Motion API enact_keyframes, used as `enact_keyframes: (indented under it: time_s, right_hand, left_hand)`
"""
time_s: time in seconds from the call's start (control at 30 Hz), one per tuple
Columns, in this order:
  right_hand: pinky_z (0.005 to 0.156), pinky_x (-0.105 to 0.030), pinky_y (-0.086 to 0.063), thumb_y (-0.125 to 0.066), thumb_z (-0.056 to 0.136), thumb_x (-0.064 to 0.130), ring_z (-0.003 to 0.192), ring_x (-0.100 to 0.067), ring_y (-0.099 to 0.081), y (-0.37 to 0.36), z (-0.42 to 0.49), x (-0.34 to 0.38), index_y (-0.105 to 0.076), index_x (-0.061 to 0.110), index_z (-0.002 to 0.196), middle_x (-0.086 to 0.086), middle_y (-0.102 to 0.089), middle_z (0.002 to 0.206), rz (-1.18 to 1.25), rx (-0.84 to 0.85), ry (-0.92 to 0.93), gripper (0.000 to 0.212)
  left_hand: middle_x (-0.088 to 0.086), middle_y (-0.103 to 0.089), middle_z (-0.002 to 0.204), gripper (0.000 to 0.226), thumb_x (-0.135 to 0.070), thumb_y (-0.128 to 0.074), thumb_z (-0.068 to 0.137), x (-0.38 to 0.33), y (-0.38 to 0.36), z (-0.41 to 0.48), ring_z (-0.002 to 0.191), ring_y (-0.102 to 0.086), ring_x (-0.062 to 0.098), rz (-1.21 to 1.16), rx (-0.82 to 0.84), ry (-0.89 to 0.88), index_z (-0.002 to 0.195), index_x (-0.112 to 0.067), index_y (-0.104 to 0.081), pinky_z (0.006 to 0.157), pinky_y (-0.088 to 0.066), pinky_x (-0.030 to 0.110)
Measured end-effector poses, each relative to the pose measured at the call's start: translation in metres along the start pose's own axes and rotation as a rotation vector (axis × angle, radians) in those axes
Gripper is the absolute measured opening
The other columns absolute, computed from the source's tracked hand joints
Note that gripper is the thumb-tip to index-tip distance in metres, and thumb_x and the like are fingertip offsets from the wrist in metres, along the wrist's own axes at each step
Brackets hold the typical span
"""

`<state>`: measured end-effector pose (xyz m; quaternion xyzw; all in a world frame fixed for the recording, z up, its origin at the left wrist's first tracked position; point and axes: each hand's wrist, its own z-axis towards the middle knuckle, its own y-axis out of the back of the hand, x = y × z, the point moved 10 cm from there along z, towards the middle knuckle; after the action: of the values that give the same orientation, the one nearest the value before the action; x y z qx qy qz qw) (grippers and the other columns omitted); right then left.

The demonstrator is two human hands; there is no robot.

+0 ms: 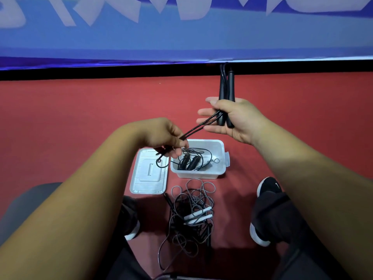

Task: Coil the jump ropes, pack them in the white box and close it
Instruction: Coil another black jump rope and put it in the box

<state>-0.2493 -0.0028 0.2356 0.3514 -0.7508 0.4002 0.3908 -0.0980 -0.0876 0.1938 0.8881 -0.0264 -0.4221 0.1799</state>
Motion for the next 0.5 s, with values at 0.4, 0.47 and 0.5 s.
enact_keyframes:
  time_s: [0.4,0.47,0.5]
  right_hand:
    - [0.083,-0.034,-0.065,-0.061,0.106,0.013,0.112,-0.041,-0.074,-0.034,-0.013,-0.026,-0.052,-0.013,0.14,-0.031,-0.073,0.12,-0.125,0.262,-0.216,0.043]
    - [0.085,-0.034,-0.065,-0.059,0.107,0.012,0.115,-0.042,-0.073,-0.041,-0.019,-0.034,-0.05,-0.016,0.14,-0.033,-0.071,0.123,-0.13,0.338,-0.277,0.043]
    - [0.085,-0.035,-0.065,-0.057,0.107,0.011,0.116,-0.043,-0.072,-0.045,-0.023,-0.037,-0.048,-0.017,0.14,-0.034,-0.069,0.125,-0.133,0.382,-0.303,0.044]
  left_hand:
    - [0.014,-0.077,0.088,0.018,-0.022,-0.062,0.105,0.002,0.058,-0.002,0.076,-0.071,0.021,0.107,-0.486,-0.041,0.097,-0.008,-0.071,0.077,-0.063,0.046]
    - [0.015,-0.078,0.093,0.011,-0.015,-0.065,0.102,0.003,0.06,0.001,0.079,-0.066,0.021,0.043,-0.502,-0.082,0.096,-0.009,-0.073,0.079,-0.06,0.045]
    - [0.013,-0.077,0.093,0.009,-0.012,-0.066,0.101,0.002,0.06,0.002,0.08,-0.063,0.019,0.001,-0.497,-0.103,0.097,-0.009,-0.074,0.079,-0.056,0.042]
